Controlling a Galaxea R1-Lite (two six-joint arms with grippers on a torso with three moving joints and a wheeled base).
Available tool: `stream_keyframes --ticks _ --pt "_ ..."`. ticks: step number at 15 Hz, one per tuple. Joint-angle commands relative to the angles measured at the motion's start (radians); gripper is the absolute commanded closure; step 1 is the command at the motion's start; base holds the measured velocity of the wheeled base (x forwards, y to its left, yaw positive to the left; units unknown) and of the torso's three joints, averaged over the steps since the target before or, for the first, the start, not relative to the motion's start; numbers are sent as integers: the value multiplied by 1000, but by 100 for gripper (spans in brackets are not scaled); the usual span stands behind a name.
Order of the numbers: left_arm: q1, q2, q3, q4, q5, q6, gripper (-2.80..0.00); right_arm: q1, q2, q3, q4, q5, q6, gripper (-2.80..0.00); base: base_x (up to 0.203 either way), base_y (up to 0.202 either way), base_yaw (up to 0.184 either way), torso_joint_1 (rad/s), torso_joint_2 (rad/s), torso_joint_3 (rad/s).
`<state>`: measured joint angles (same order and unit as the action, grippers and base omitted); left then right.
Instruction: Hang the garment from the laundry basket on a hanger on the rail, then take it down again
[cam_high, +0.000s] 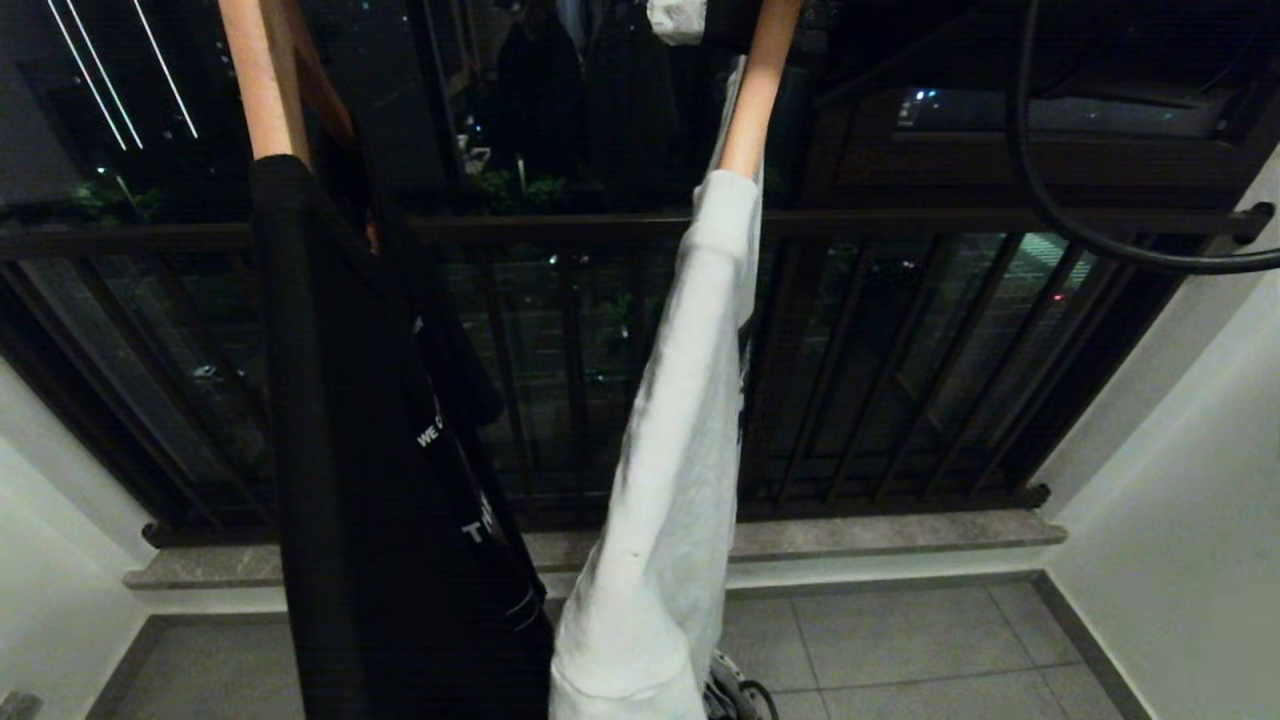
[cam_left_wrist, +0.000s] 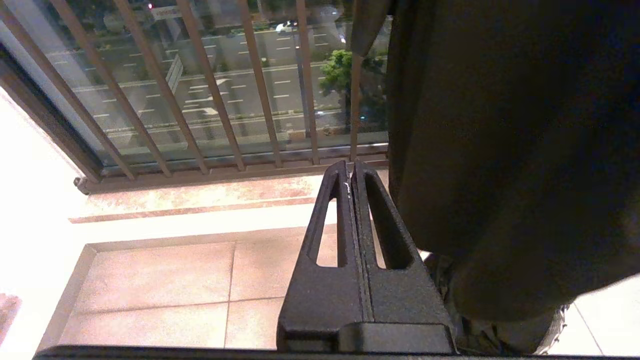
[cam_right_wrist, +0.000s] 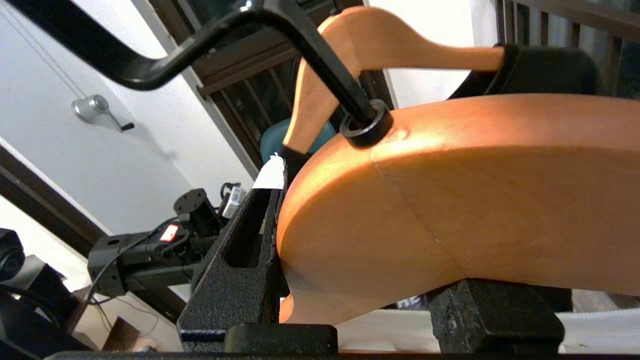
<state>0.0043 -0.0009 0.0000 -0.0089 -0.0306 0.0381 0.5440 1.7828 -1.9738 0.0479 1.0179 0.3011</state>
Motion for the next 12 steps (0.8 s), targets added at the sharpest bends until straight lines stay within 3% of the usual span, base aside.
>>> stream_keyframes --ticks 1,12 --pt "0 -1 3 0 0 0 0 1 7 0 0 6 1 0 0 0 0 0 0 0" --pt "0 -1 3 0 0 0 0 -24 46 9 -6 28 4 0 0 0 0 0 0 0"
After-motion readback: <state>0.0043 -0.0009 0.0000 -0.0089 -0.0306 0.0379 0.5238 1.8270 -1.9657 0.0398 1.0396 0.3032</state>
